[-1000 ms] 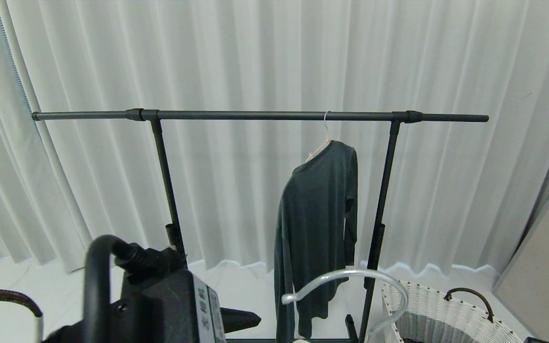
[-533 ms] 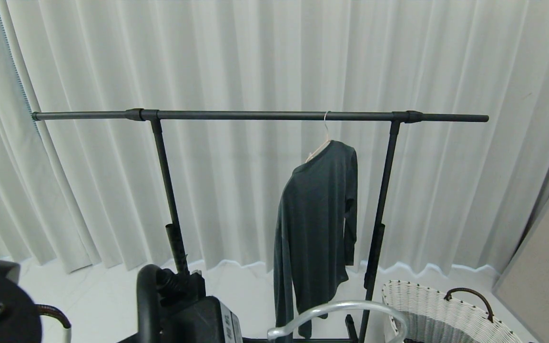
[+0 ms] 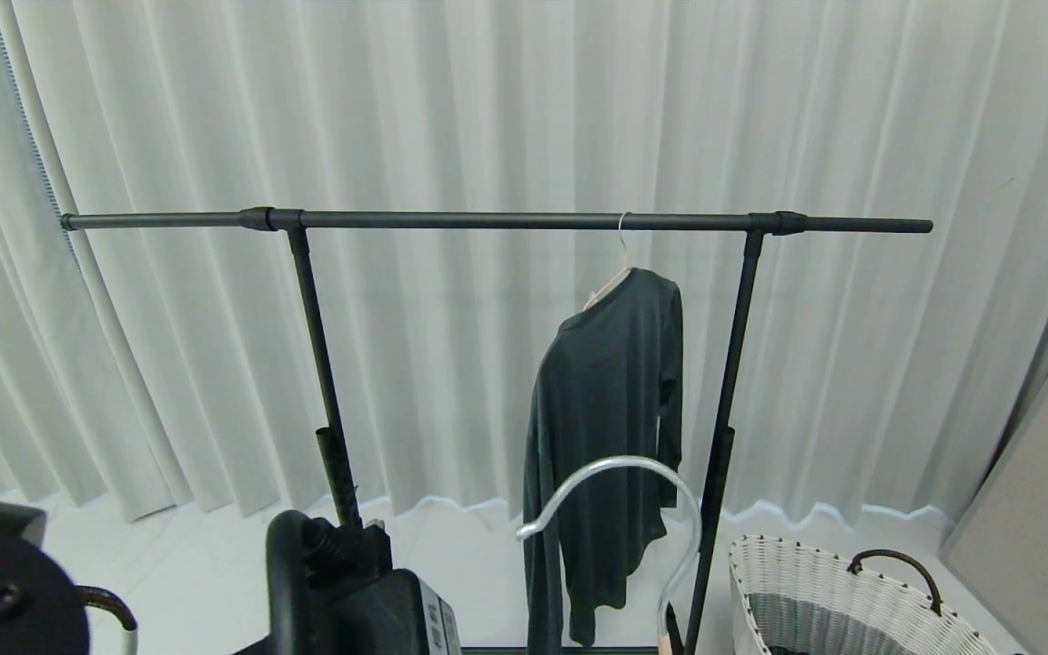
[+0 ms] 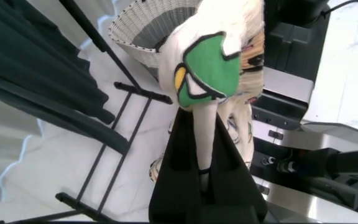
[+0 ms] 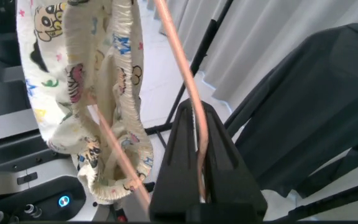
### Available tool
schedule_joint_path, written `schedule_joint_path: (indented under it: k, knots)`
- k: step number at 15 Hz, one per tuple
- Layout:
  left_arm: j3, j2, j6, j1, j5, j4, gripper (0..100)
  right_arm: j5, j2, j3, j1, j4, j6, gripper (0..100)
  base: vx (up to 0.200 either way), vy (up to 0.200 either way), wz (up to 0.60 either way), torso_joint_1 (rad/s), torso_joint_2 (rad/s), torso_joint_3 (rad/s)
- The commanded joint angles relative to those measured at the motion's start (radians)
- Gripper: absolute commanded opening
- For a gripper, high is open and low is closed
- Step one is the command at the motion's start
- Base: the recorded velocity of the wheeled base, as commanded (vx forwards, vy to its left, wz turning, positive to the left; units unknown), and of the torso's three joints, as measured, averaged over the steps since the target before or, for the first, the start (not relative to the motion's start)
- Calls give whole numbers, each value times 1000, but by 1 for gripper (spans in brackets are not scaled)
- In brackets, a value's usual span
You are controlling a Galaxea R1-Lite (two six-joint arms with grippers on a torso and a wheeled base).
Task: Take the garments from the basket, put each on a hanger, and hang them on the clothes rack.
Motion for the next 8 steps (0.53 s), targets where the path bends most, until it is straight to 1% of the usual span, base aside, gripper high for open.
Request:
schedule_joint_path:
  k: [1,4,5,6,8]
  knots:
    - [13,-6,5,0,12,-1,0,-3,0,0,0,1,-1,100,0,0,0,0,0,0]
    - [48,-54,33,0,122,-1,0,-34,-11,6,-16,2,-1,100,0,0,0,0,0,0]
    - [59,-70,39,0,140,-1,0,-37,-11,6,-17,4,-1,100,0,0,0,0,0,0]
    - [86,-103,57,2,180,-1,0,-37,-11,9,-26,5,0,100,0,0,0,0,0,0]
    - [88,-135,59,25,237,-7,0,-31,-3,24,-36,8,22,100,0,0,0,0,0,0]
